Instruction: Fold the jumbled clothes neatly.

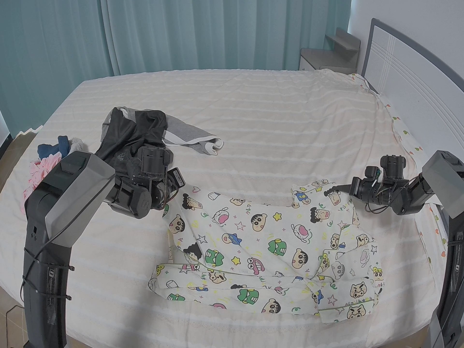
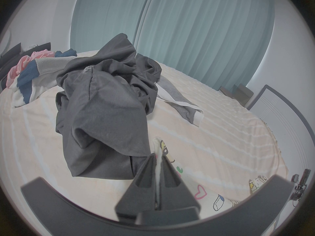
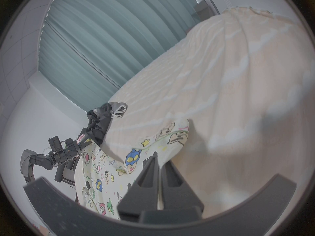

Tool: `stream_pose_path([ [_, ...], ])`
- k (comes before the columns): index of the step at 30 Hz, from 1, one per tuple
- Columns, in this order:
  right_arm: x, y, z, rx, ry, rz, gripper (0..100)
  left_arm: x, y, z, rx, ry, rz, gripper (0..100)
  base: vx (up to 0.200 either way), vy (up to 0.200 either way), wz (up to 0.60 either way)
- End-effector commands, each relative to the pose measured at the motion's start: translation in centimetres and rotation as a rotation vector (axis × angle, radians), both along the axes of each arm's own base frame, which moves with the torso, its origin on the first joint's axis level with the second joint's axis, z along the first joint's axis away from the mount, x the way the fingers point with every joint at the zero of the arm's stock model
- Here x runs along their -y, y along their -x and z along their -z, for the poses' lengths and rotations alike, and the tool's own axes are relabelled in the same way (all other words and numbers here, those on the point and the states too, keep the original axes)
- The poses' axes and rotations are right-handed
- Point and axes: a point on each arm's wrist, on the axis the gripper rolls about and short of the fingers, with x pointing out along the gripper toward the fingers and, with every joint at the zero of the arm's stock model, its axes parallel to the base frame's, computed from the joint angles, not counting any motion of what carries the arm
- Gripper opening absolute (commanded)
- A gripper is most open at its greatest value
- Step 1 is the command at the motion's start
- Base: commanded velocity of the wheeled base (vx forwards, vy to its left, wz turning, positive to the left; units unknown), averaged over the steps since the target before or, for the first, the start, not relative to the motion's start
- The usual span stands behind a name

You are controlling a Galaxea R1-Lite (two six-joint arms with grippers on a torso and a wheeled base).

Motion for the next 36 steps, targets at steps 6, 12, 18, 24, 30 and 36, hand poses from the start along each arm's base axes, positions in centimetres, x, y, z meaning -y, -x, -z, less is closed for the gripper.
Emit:
stream_pose_path([
  [6,0.0,0.0,-1.5,0.048,-0.014,0.008,0,-0.1,-0.1,-0.8,0.025,0.005,-0.003,0,0.0,0.0,0.0],
  [12,0.6,1.2,-2.5,0.045,-0.027,-0.007,0,-0.2,0.3,-1.2,0.019,0.003,-0.003,0,0.0,0.0,0.0],
  [18,1.4,3.6,-3.3,0.02,-0.065,-0.072,0,-0.2,1.6,-1.7,-0.004,-0.002,0.009,0,0.0,0.0,0.0],
  [24,2.3,5.6,-3.4,0.008,-0.062,-0.094,0,-0.5,3.1,-2.1,-0.03,-0.002,0.025,0,0.0,0.0,0.0],
  [30,2.8,7.6,-3.1,-0.006,-0.052,-0.128,0,-0.9,4.9,-2.1,-0.069,0.006,0.063,0,0.0,0.0,0.0],
  [36,3.1,10.9,-2.6,-0.013,-0.025,-0.189,0,-1.0,7.2,-1.2,-0.078,0.003,0.09,0,0.0,0.0,0.0],
])
